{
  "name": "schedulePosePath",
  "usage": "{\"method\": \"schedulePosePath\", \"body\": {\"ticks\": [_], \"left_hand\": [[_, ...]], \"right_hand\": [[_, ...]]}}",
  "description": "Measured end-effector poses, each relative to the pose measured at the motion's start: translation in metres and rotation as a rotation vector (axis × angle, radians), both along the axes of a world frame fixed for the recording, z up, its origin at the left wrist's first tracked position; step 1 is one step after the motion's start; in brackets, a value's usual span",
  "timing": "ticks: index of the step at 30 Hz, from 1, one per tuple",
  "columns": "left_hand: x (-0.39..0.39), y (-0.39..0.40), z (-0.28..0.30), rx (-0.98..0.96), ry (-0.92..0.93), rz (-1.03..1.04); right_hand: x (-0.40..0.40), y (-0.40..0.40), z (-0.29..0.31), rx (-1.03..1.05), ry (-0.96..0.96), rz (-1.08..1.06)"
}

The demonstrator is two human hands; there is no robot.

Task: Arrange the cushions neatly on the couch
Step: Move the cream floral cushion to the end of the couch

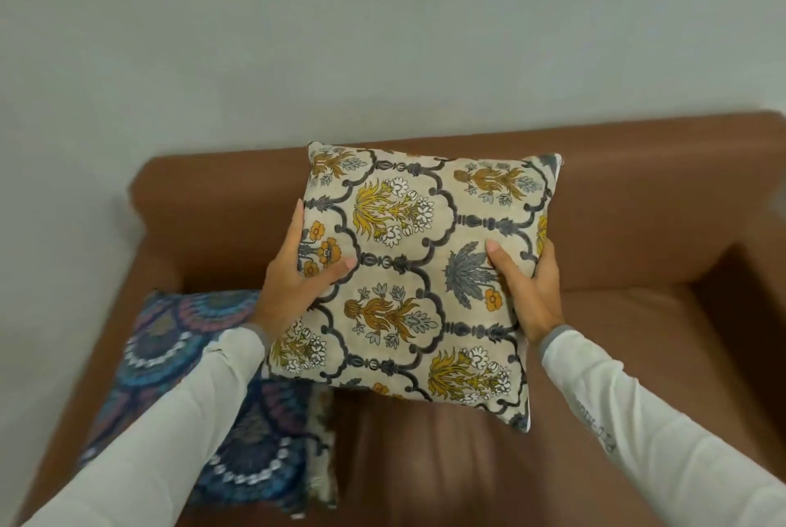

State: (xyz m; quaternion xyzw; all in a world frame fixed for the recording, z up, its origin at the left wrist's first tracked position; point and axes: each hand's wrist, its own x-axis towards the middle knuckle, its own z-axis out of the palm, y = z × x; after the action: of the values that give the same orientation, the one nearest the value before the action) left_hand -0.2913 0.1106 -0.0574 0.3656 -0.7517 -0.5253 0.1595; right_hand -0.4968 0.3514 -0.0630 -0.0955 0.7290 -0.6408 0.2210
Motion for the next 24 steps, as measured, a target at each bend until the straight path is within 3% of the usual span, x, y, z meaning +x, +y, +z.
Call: {"method": "schedulePosePath", "body": {"ticks": [6,12,19,24], "left_hand": [[-0.174,0.124,-0.046,-0.017,0.049,-0.233],[-0.306,0.226,-0.12,-0.068,0.069,-0.414],[-0.402,0.304,-0.21,-0.064,0.092,-0.497],[-0.434,0.321,-0.216,-0.197,0.018,-0.595]], "right_hand": [[-0.12,0.153,-0.026,0.075,0.105,-0.237],[-0.215,0.273,-0.092,0.198,0.184,-0.393],[-0.293,0.349,-0.167,0.314,0.271,-0.439],[-0.308,0.371,-0.184,0.462,0.335,-0.433]]}}
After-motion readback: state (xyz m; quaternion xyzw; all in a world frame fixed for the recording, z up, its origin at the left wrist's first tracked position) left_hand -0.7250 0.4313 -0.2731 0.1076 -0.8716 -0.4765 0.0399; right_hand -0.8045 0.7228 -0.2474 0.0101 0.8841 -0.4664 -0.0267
